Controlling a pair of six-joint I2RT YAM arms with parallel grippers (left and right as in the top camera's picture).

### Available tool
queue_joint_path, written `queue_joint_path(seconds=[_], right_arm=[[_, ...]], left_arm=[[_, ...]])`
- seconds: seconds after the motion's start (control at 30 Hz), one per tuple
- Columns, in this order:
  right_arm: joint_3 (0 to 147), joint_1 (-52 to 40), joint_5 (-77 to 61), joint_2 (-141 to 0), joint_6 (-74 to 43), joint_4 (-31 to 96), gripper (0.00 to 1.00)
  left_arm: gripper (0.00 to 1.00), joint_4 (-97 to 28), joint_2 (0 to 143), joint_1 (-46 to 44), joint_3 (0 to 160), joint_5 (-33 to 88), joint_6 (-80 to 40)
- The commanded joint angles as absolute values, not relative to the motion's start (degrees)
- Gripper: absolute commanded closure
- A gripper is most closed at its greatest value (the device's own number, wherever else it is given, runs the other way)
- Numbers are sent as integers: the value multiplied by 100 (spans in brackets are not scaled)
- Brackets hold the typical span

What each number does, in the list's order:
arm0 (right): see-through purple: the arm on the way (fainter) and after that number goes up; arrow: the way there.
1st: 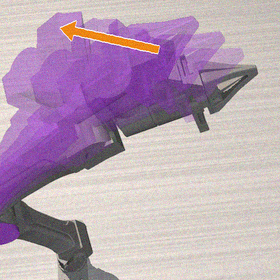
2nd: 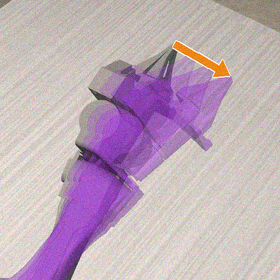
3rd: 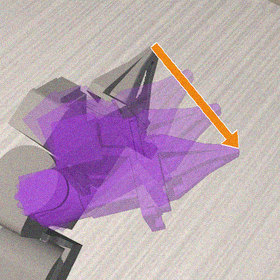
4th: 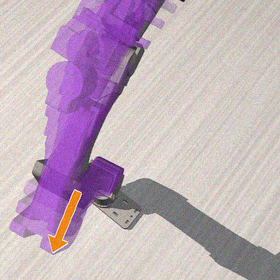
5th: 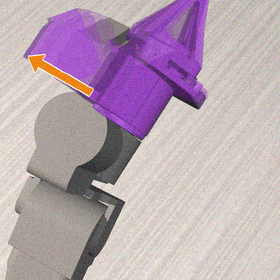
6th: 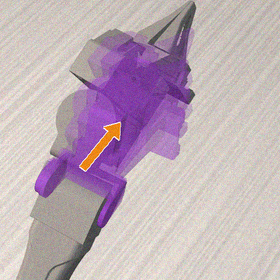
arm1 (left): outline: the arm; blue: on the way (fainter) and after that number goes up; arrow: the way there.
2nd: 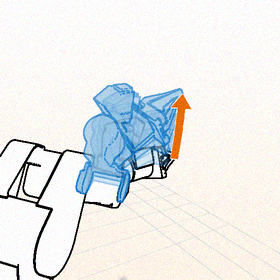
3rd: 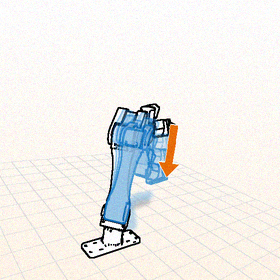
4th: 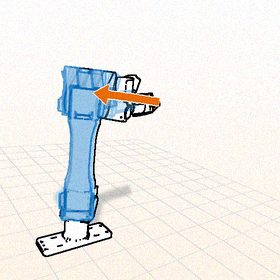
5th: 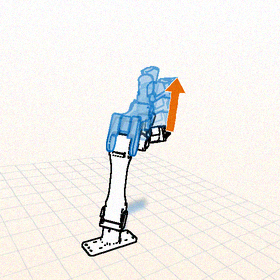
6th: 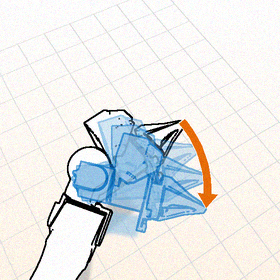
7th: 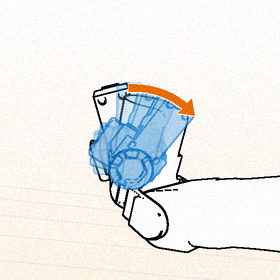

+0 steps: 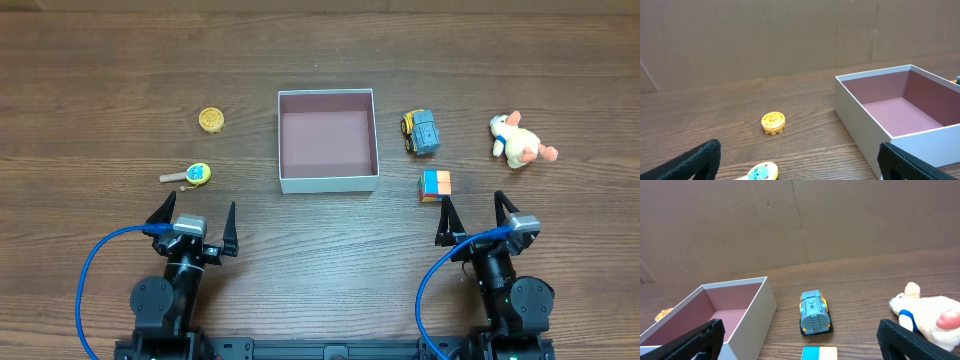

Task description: Pack container

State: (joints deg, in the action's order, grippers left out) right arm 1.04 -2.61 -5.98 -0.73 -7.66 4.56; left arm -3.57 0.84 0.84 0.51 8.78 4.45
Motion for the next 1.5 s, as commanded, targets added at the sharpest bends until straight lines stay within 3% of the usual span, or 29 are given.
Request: queue_joint_path(seconds=[0.0, 1.3, 1.47], right_arm=[[45, -217, -611, -16, -744, 427, 0], [45, -222, -657, -16, -744, 414, 0], [47, -222, -1612, -16, -786, 215, 0]], left_arm=[[0, -360, 32, 110, 25, 856, 368], [0, -360, 32, 110, 25, 856, 368], [0, -360, 32, 110, 25, 856, 368]])
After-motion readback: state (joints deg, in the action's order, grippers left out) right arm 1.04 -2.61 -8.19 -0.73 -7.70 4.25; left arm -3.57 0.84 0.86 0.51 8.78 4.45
